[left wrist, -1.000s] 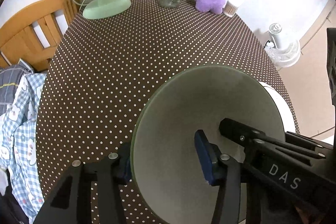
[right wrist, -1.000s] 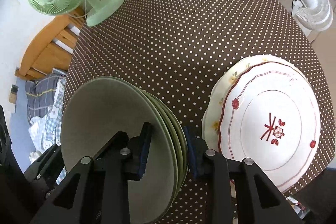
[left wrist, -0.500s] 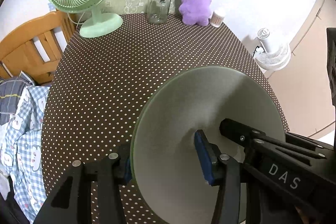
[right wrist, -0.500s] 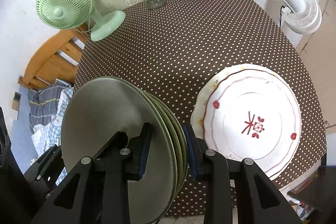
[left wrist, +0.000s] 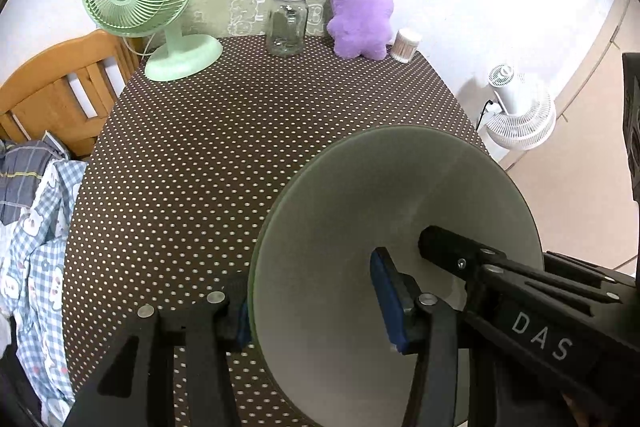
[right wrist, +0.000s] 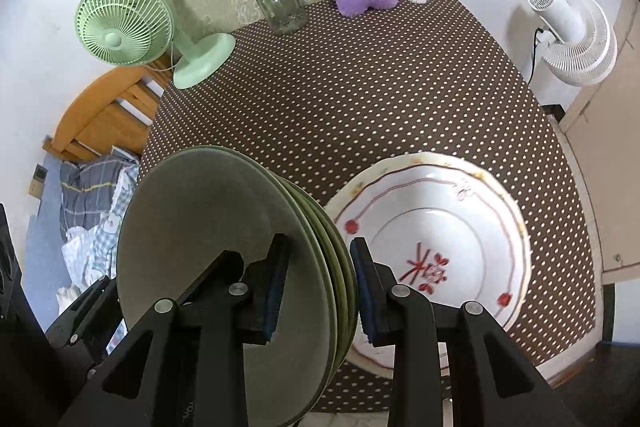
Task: Organize plates and bowls
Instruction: 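Carry the nested bowls over the floral plate stack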
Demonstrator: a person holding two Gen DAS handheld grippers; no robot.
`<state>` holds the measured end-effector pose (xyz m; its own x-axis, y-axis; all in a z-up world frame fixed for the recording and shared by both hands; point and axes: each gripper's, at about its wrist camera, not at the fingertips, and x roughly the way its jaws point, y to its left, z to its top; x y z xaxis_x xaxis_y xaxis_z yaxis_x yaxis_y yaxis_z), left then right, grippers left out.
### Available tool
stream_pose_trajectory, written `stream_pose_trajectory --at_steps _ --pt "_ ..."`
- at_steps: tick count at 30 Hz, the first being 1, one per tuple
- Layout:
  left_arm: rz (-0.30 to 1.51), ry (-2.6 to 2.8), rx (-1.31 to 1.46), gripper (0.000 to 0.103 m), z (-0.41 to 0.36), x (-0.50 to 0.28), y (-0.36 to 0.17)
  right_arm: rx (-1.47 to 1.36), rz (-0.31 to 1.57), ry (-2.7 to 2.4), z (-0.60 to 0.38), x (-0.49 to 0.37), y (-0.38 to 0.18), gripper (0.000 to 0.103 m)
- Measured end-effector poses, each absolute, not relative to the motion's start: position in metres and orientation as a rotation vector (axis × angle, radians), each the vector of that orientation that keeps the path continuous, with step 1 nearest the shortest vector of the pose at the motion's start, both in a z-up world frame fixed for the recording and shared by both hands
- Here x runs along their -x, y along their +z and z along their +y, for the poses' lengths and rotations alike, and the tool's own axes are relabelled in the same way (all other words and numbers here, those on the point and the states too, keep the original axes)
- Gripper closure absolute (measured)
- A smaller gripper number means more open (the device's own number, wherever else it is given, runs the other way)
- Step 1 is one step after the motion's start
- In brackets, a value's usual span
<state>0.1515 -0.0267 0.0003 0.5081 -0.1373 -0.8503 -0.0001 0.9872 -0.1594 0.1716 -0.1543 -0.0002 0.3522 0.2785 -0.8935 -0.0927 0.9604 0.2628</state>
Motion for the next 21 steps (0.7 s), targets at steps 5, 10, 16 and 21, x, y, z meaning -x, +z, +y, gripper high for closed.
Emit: stream_pose_trajectory --at_steps 5,10,16,21 --pt "1.044 -0.078 0.150 0.054 -0.049 -0.156 -0.002 -0.174 1.198 0.244 -0.176 -0.175 -0.002 0.068" --pt "1.053 -0.074 0.152 0.054 -0.068 -0.160 -0.006 -0.174 1.209 0.246 -0.195 -0.180 -0.005 0.068" --pt "1.069 -0.068 0.160 0.054 -0.086 -0.166 -0.013 -0.170 1.227 0.249 -0.214 -0.186 -0.010 0.068" --pt "1.095 -0.062 0.170 0.054 -0.102 -0.170 -0.025 -0.164 1.254 0.250 -0.227 -0.193 -0.019 0.068"
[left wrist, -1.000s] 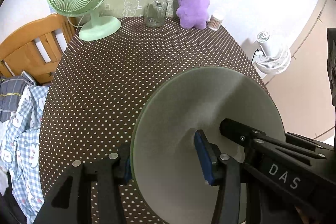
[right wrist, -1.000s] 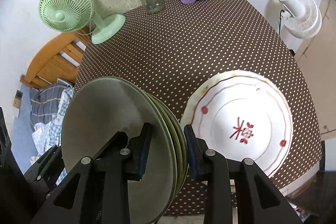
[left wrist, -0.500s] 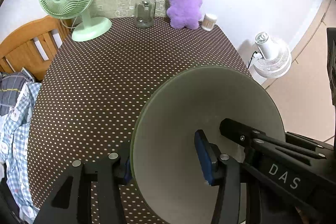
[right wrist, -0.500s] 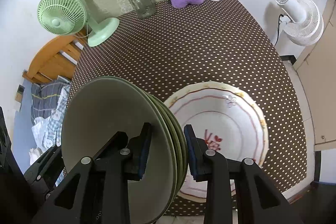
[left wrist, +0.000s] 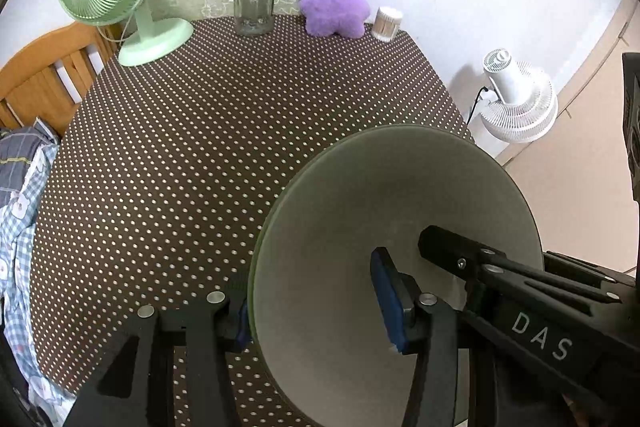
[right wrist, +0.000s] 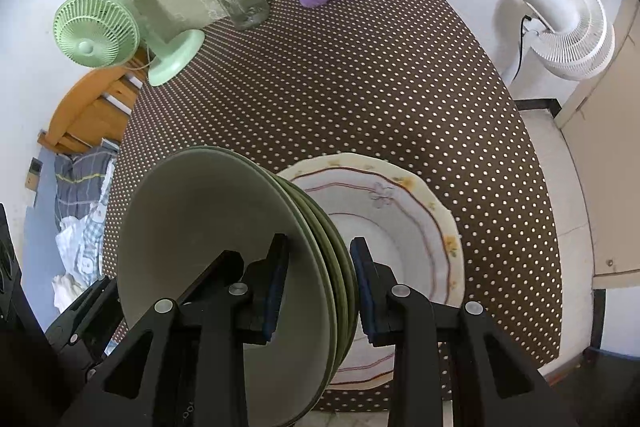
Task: Organize plates and bowls
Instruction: 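Carry the nested bowls over the floral plate stack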
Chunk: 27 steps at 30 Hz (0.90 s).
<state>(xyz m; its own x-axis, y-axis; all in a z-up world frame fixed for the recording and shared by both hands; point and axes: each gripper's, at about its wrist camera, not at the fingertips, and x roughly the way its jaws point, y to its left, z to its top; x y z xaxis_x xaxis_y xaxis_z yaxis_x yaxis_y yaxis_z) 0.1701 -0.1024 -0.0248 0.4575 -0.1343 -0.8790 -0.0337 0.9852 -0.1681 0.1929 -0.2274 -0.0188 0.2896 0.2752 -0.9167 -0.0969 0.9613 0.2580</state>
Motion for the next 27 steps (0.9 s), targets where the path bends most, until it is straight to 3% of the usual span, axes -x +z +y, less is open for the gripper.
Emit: stream_pose_trajectory --at_steps 27 --pt "1.144 -0.034 0.180 0.055 -0.139 -0.187 -0.055 -0.149 1.332 0.251 -0.265 -0.221 -0.054 0.068"
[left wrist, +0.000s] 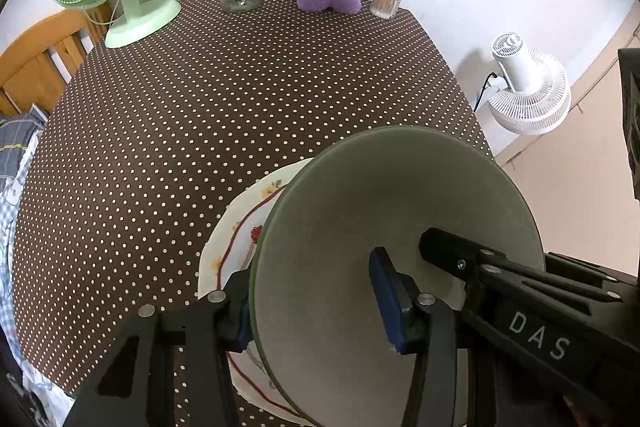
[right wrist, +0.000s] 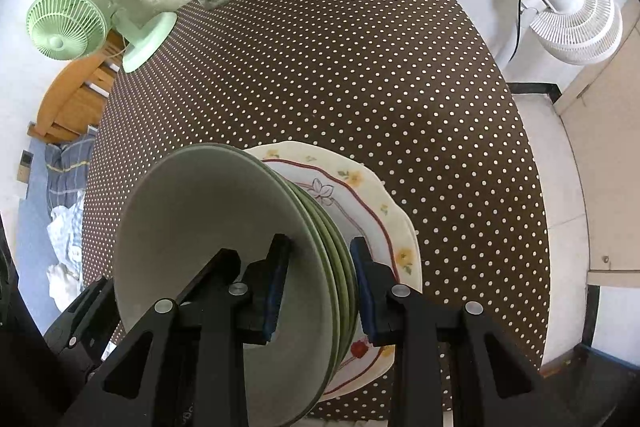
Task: Organize plates and bowls
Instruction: 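Carry the nested bowls over the floral plate stack, then lower the nested bowls onto the plate stack and open both tools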
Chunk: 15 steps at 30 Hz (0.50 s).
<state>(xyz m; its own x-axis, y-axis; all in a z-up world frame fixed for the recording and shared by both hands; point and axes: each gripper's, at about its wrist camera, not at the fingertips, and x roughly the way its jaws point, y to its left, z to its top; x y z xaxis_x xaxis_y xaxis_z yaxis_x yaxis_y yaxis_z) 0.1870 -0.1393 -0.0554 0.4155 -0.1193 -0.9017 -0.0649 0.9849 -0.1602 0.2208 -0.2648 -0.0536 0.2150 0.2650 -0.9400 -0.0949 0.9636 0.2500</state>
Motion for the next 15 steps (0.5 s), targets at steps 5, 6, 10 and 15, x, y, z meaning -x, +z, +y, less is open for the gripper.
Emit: stream_pose_trajectory --at_steps 5,6,10,15 --pt "1.142 -0.026 0.181 0.055 -0.1422 -0.1874 -0.0554 -0.150 1.330 0.257 -0.2684 -0.2202 -0.0531 0.068" --pt "1.143 -0.024 0.183 0.055 -0.1418 -0.1872 -0.0553 -0.147 1.327 0.260 -0.2680 -0.2199 -0.0528 0.068" --pt "1.144 -0.013 0.186 0.055 -0.1418 -0.1853 -0.0552 -0.144 1.322 0.277 -0.2665 -0.2191 -0.0525 0.067" --pt "1.144 0.008 0.179 0.054 -0.1440 -0.1822 -0.0547 -0.139 1.316 0.291 -0.2670 -0.2169 -0.0520 0.067"
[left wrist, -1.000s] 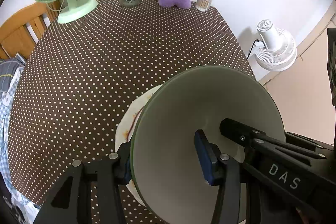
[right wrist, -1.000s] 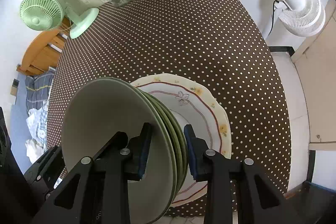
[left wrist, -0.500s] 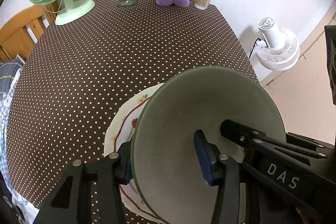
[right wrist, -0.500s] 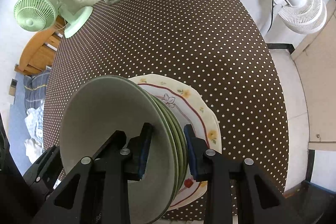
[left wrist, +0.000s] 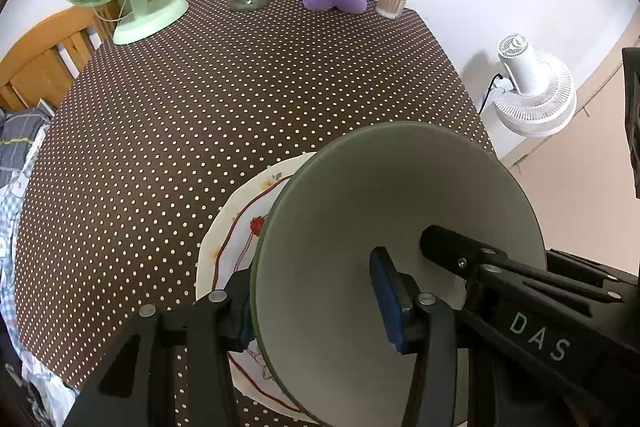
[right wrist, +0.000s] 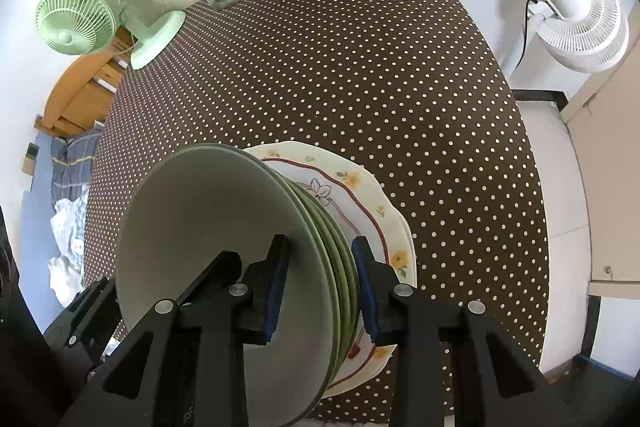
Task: Organize plates and bowls
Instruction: 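Lower the nested bowls onto the plate stack and open both tools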
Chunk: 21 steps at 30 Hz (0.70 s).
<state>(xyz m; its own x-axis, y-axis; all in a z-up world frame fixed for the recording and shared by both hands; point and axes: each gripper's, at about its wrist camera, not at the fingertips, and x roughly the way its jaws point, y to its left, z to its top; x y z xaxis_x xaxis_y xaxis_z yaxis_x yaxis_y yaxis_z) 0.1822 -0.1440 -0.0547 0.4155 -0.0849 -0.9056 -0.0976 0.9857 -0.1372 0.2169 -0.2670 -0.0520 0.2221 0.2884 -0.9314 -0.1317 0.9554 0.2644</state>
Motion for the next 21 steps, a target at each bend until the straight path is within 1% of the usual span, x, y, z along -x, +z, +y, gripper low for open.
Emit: stream_pose_trajectory --at_steps 2,7,10,13,15,17,19,21 --pt "1.146 0.019 0.176 0.050 -0.146 -0.181 -0.055 -0.131 1.316 0.289 -0.268 -0.216 -0.052 0.066" --pt "1.145 0.035 0.188 0.044 -0.147 -0.178 -0.053 -0.118 1.309 0.297 -0.272 -0.214 -0.048 0.066" --pt "1.128 0.053 0.178 0.031 -0.146 -0.174 -0.047 -0.113 1.294 0.297 -0.273 -0.212 -0.044 0.066" --pt "1.106 0.060 0.168 0.025 -0.144 -0.171 -0.040 -0.110 1.269 0.306 -0.273 -0.209 -0.038 0.066" --pt "1.089 0.060 0.163 0.023 -0.142 -0.169 -0.035 -0.096 1.245 0.301 -0.272 -0.206 -0.032 0.065" --pt "1.061 0.056 0.154 0.022 -0.140 -0.167 -0.028 -0.075 1.207 0.284 -0.271 -0.201 -0.023 0.056" --pt "1.025 0.055 0.141 0.020 -0.137 -0.163 -0.019 -0.064 1.172 0.268 -0.269 -0.196 -0.014 0.048" --pt "0.993 0.058 0.129 0.018 -0.133 -0.159 -0.011 -0.055 1.129 0.254 -0.267 -0.190 -0.002 0.044"
